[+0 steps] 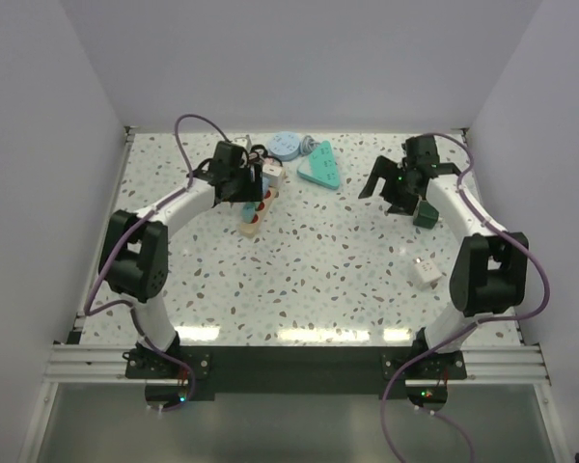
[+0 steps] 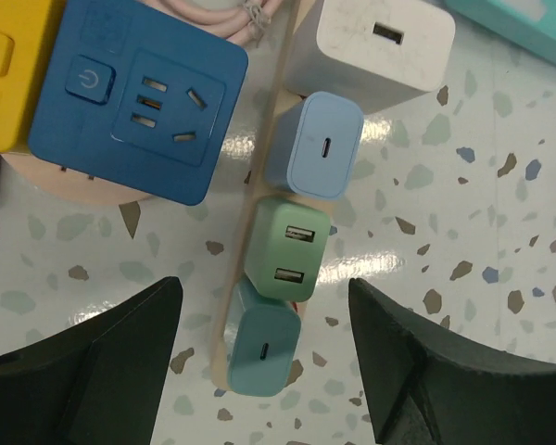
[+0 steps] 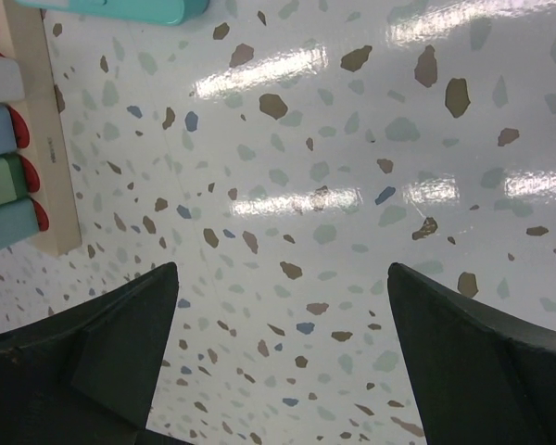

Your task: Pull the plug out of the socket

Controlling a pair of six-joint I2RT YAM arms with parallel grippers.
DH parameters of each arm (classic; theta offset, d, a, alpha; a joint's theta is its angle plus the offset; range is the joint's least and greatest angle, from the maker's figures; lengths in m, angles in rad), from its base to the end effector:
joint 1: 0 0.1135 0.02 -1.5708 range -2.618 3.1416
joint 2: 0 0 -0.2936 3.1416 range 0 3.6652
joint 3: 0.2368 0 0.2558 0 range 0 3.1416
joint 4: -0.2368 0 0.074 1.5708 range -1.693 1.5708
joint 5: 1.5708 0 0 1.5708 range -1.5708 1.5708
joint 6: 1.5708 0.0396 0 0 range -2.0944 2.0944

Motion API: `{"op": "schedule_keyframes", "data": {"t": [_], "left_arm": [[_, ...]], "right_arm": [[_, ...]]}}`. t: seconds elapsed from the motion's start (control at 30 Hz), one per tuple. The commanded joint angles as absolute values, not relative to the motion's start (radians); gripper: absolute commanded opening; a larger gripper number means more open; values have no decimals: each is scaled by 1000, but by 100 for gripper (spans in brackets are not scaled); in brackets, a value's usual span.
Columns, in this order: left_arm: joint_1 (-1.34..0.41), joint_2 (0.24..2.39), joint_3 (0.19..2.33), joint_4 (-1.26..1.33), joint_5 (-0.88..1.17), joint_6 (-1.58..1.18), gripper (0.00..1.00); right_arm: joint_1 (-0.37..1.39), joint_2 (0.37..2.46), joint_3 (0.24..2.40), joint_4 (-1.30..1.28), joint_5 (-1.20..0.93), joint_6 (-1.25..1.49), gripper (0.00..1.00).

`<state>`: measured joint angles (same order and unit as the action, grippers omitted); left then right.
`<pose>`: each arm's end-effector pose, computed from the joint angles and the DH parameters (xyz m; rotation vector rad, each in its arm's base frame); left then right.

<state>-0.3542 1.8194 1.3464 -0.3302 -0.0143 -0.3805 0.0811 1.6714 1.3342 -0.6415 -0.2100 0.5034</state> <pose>0.3940 -0.1451 0.2565 -0.0385 2.3994 -0.3320 0.3650 0.0380 0.2864 0.4617 2.5512 0.4892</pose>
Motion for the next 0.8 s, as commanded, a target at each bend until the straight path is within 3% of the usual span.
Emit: {"op": "schedule_keyframes", "data": {"t": [0.0,0.17,0.27,0.37,0.4,0.5,0.57,0.67,0.77], "left_arm": [[-357,1793,1332,-325,-38,-282,77],[-370,1828,1324,-331,-52,-238,74],[-383,1870,1319,-339,-52,-216,66],[-400,1891,1292,-319,-51,-216,49],[-405,1891,1270,-299,-48,-219,39],[-434,1887,1238,-278,-49,-229,24],[-446,1879,1229,-281,-46,-254,21],[-479,1845,1195,-296,-58,-342,7],[-518,1810,1160,-331,-52,-464,3]], "right_arm": [[91,1680,1365,-629,-247,485,99],[97,1689,1344,-627,-256,485,99],[101,1700,1344,-632,-262,482,99],[107,1707,1348,-638,-268,476,99],[107,1709,1347,-640,-268,474,99],[112,1709,1347,-644,-273,472,99],[115,1707,1342,-643,-278,471,99],[126,1710,1342,-647,-288,462,99],[147,1726,1356,-661,-288,446,99]]}}
